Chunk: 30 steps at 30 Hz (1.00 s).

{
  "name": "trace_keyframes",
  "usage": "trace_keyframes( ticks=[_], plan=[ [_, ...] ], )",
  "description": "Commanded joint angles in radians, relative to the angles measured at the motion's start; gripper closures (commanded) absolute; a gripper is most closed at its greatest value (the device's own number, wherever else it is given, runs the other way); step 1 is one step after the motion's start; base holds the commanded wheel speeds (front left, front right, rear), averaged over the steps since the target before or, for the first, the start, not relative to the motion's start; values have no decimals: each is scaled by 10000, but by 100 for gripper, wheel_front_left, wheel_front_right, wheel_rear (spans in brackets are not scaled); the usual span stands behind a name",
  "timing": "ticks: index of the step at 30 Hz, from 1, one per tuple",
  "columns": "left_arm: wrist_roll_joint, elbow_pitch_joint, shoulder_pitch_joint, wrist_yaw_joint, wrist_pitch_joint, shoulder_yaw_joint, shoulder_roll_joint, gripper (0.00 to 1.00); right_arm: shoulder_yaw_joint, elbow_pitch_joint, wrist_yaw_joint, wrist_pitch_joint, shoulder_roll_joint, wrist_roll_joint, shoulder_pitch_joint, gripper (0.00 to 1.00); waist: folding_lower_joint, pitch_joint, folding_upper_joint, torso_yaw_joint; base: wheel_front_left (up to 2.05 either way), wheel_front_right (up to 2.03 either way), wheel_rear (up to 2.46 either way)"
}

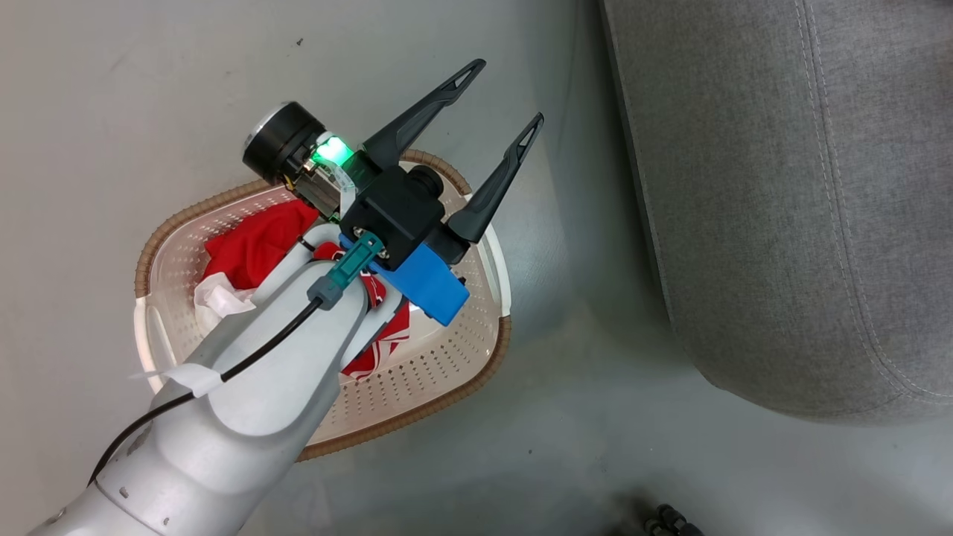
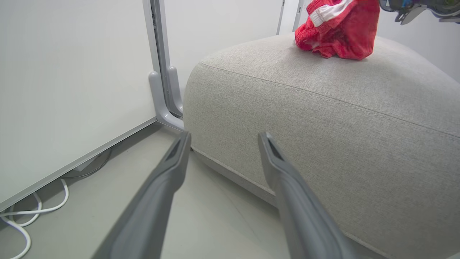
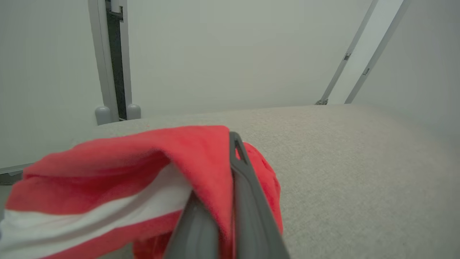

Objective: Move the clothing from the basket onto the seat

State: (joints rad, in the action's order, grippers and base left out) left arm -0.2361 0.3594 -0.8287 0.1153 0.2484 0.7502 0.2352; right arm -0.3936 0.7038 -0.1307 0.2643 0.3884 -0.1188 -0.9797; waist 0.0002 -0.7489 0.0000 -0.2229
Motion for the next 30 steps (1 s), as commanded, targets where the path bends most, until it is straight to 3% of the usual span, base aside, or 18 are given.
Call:
trace_keyframes(
  ticks=[1,6,7,8,9,22,30],
  plan=[
    [-15,-1,-171,-35,44,-15,32,0,-42,142,-1,3,14,-113,120,100,-2,7,0,-7,0,0,0],
    [-64,74,-123,-52,74,28,79,0,223,694,-1,3,-187,-351,397,96,-2,123,0,-106,0,0,0],
    [-71,86,-119,-49,81,41,81,0,263,720,-1,4,-187,-407,445,69,-2,168,0,-128,0,0,0],
    [-81,106,-119,-46,88,56,83,0,332,723,-1,3,-249,-443,542,69,-2,232,0,-144,0,0,0],
    [-94,120,-116,-51,89,57,78,0,434,742,-1,3,-317,-461,668,0,-2,313,0,-158,0,0,0],
    [-415,297,683,-164,175,-70,-235,0,998,464,-1,4,-483,-414,3461,0,-2,2081,0,-164,0,0,0],
    [-604,-236,1906,-380,178,-864,-373,0,1242,-1192,-1,3,-979,-271,5300,0,-2,3383,0,-31,0,0,0]
  ],
)
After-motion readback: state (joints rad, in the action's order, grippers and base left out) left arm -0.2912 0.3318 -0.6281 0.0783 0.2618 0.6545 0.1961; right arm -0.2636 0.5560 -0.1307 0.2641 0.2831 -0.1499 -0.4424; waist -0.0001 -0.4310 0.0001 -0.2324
